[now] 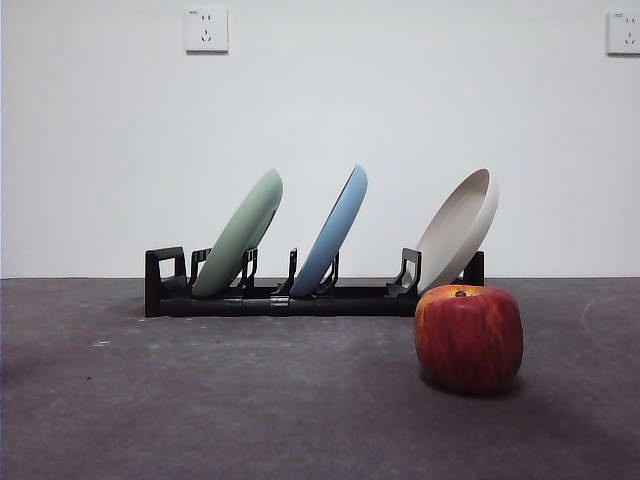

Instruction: Take the green plate from the plate rack,put the plate on the table,take the apple from the table,put the apple in the plate

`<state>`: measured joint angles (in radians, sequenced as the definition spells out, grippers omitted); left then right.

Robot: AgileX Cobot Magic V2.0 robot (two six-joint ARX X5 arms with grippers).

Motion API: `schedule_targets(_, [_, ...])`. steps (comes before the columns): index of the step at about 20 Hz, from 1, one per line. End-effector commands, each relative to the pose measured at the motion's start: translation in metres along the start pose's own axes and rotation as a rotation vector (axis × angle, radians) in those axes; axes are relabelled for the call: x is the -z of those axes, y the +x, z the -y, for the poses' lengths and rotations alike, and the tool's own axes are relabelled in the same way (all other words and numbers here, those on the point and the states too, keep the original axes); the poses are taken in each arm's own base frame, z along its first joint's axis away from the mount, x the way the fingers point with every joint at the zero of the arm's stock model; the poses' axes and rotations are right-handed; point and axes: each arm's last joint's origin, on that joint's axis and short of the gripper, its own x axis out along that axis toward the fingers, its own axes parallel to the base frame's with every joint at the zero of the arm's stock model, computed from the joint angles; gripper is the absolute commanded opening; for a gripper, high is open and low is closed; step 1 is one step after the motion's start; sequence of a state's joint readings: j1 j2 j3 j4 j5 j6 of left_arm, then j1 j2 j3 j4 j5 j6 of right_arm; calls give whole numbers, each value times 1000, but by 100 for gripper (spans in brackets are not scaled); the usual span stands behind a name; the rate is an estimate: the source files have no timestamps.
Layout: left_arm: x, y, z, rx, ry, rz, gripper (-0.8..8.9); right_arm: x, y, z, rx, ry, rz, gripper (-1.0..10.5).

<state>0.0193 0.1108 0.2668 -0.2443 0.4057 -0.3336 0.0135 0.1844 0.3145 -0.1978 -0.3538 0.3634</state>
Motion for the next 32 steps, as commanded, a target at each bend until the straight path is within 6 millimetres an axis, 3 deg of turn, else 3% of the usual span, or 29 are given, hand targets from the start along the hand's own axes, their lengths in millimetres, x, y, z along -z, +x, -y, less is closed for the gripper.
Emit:
schedule_targets(1, [-14,1,6,51,8,-31,-8,-16,3,-7,-40,0,-72,-12])
schedule_targets(14, [-67,21,24,328,107,-337,-8,-78,20,-34,-226,-189,-512,-11])
schedule_targets(19, [-78,22,29,372,129,-419,-8,-87,23,-39,-250,-200,-664,-11])
schedule_targets(24, [-85,19,33,357,150,-443,7,-86,26,-39,-245,-178,-708,21])
schedule_targets(25, [-85,19,32,341,154,-443,83,-86,26,-39,-245,-178,-708,119])
schedule_targets(27, [-84,19,32,315,117,-456,522,-86,26,-39,-234,-151,-711,480])
schedule_targets(28, [-84,19,32,313,102,-459,655,-86,26,-39,-229,-138,-712,603])
schedule_targets(32, [-86,19,32,313,111,-444,668,-86,26,-39,-226,-128,-714,634])
